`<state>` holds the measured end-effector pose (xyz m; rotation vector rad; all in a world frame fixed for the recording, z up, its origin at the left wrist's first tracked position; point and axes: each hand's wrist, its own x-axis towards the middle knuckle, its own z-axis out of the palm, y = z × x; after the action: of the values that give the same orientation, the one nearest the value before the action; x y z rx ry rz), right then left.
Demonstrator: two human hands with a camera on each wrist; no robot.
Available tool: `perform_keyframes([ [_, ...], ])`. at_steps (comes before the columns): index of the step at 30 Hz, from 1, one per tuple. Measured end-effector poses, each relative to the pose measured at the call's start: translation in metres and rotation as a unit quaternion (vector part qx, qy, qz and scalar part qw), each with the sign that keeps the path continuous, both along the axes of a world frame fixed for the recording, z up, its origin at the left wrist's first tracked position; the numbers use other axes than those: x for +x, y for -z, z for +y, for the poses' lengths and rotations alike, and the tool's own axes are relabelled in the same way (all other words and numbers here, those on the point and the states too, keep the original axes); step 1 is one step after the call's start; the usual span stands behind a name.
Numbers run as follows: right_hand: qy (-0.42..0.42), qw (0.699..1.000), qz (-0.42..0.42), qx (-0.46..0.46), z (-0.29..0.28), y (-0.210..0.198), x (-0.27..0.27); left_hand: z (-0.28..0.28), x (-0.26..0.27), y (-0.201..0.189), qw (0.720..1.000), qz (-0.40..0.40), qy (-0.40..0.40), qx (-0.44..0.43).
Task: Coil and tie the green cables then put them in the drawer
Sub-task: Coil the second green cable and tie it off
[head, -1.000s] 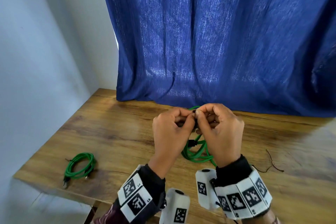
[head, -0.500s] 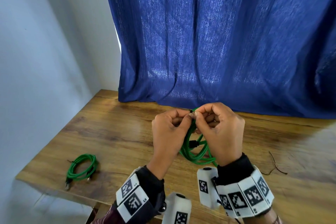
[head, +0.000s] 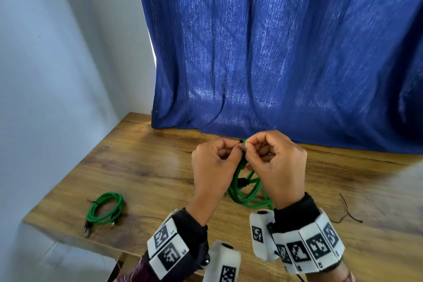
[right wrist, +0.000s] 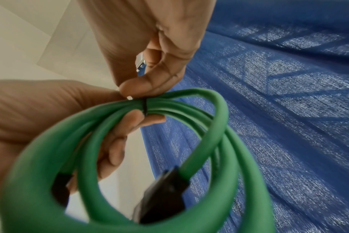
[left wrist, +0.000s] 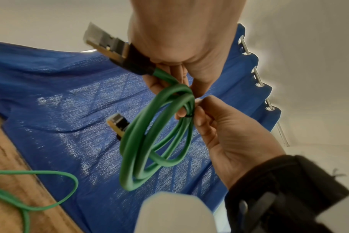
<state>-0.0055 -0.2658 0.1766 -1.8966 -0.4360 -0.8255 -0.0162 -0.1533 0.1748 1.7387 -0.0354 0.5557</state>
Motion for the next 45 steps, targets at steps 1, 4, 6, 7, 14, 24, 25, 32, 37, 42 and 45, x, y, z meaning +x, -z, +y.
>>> perform_keyframes([
  [1, 0.001, 1.000, 0.001, -0.002, 0.000, 0.000, 0.000, 0.000, 0.000, 0.000, 1.000, 0.000, -0.001, 0.002],
  [4, 0.005, 1.000, 0.001, -0.002, 0.000, 0.001, 0.001, 0.000, 0.000, 0.000, 1.000, 0.002, -0.003, 0.008],
  [6, 0.005, 1.000, 0.001, -0.002, 0.000, 0.002, 0.001, 0.000, 0.000, 0.001, 1.000, 0.004, -0.006, 0.011],
  [7, 0.004, 1.000, 0.002, -0.003, 0.001, 0.002, 0.001, 0.000, 0.000, 0.001, 1.000, 0.004, -0.006, 0.013],
  [14, 0.012, 1.000, -0.013, -0.017, 0.000, 0.005, 0.001, 0.000, -0.002, 0.002, 0.998, -0.021, -0.018, 0.052],
  [24, 0.017, 1.000, -0.007, -0.002, 0.004, 0.011, 0.001, 0.004, -0.002, 0.011, 0.996, -0.014, -0.017, 0.084],
  [25, 0.016, 1.000, -0.007, -0.003, 0.004, 0.011, 0.001, 0.004, -0.002, 0.011, 0.996, -0.012, -0.018, 0.089],
  [32, 0.025, 0.999, -0.012, -0.022, 0.008, 0.013, 0.000, 0.008, -0.004, 0.010, 0.992, -0.011, -0.026, 0.126],
  [37, 0.026, 0.999, -0.013, -0.032, 0.009, 0.015, 0.000, 0.010, -0.005, 0.007, 0.989, -0.004, -0.029, 0.147],
  [42, 0.031, 0.998, -0.015, -0.044, 0.010, 0.015, -0.001, 0.013, -0.004, 0.010, 0.989, -0.002, -0.020, 0.145],
  [45, 0.024, 0.999, -0.006, -0.035, 0.010, 0.014, -0.001, 0.017, -0.002, 0.010, 0.991, -0.003, -0.002, 0.130],
])
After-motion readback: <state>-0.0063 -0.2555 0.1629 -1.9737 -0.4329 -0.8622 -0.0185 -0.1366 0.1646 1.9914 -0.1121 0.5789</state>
